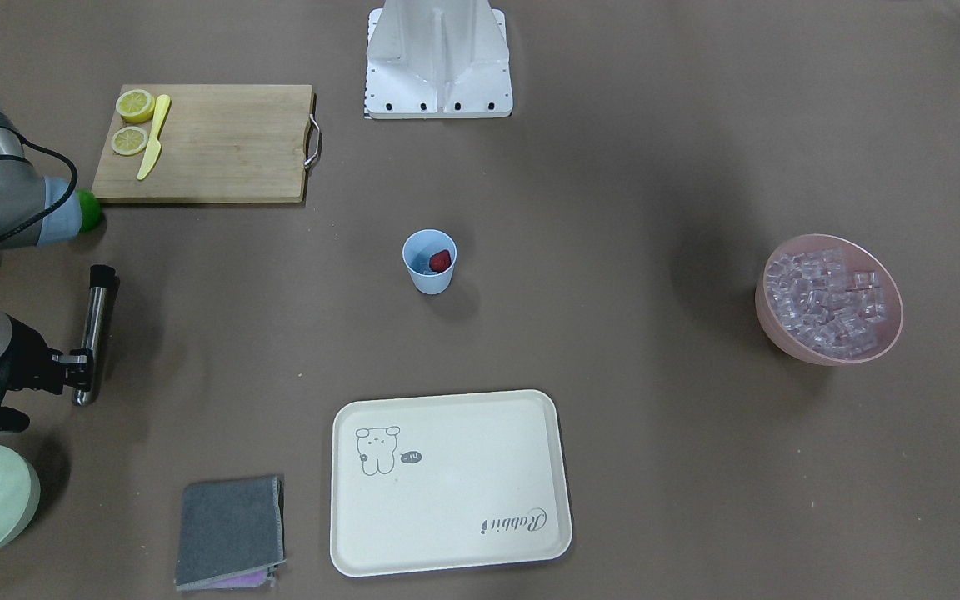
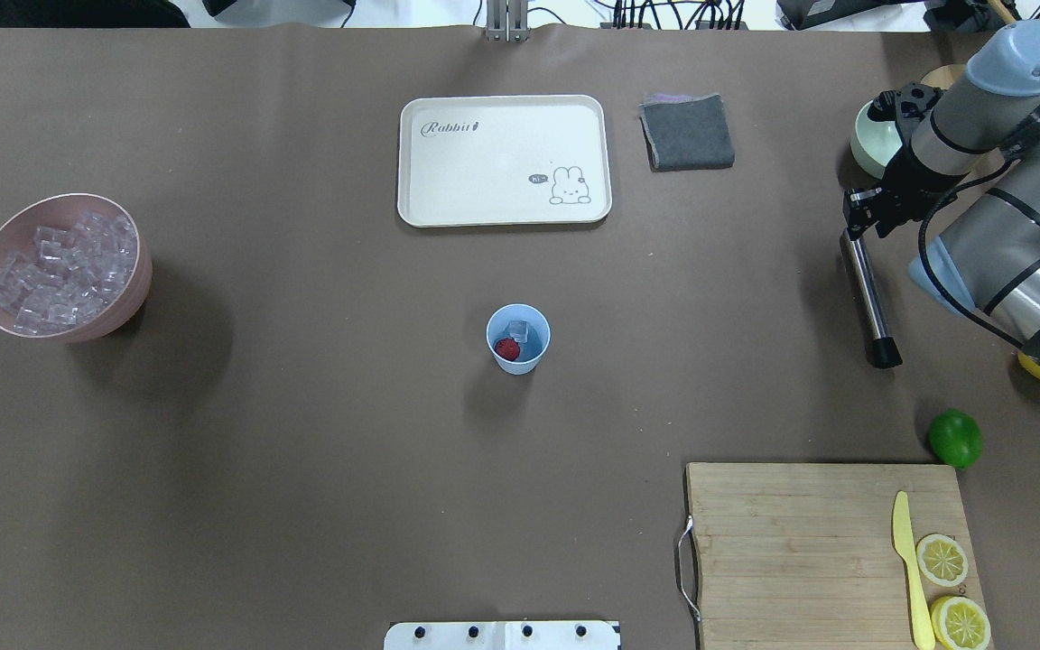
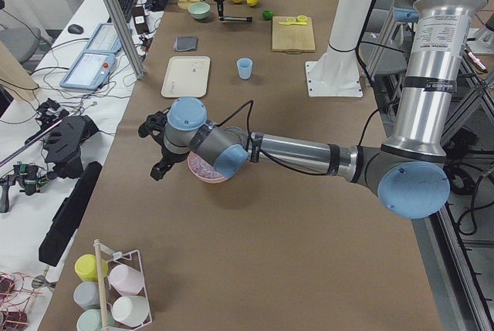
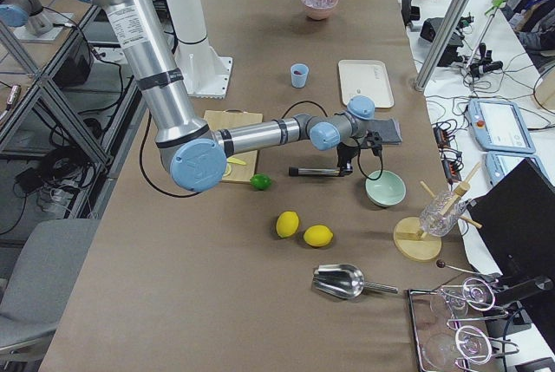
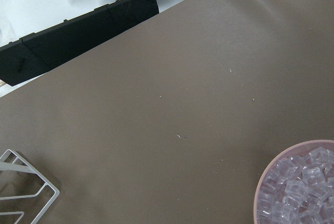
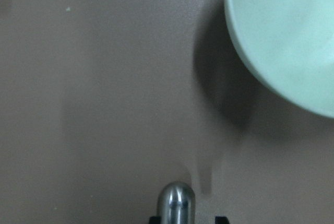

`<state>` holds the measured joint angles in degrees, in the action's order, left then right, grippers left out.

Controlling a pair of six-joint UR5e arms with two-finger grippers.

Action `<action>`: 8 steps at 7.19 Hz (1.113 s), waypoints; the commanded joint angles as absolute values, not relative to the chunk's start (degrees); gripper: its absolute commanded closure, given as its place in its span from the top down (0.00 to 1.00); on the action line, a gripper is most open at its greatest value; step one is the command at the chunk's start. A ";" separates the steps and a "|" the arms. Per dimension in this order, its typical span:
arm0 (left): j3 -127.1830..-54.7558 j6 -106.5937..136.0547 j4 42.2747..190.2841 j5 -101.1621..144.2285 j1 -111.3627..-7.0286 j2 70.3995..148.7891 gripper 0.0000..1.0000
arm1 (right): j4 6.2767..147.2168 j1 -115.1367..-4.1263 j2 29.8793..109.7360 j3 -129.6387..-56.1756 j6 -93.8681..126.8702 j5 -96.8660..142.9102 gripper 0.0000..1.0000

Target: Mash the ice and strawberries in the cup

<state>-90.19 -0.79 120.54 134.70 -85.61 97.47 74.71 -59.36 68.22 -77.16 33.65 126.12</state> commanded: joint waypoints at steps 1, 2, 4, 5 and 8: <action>-90.26 -0.79 120.50 134.65 -85.61 97.47 0.97 | 74.71 -60.55 68.20 -77.52 33.40 126.30 0.87; -90.44 -0.79 120.50 134.65 -85.61 97.64 0.97 | 74.71 -62.47 68.29 -78.04 33.31 126.99 1.00; -91.84 -0.79 120.06 134.65 -86.13 97.21 0.97 | 78.80 -68.52 68.64 -80.14 31.22 128.22 1.00; -91.32 -0.62 119.88 134.56 -86.05 97.12 0.97 | 85.80 -71.86 68.38 -84.16 25.37 129.28 1.00; -91.05 3.22 112.69 134.74 -86.31 98.60 0.97 | 102.28 -78.90 72.14 -100.67 14.01 128.93 1.00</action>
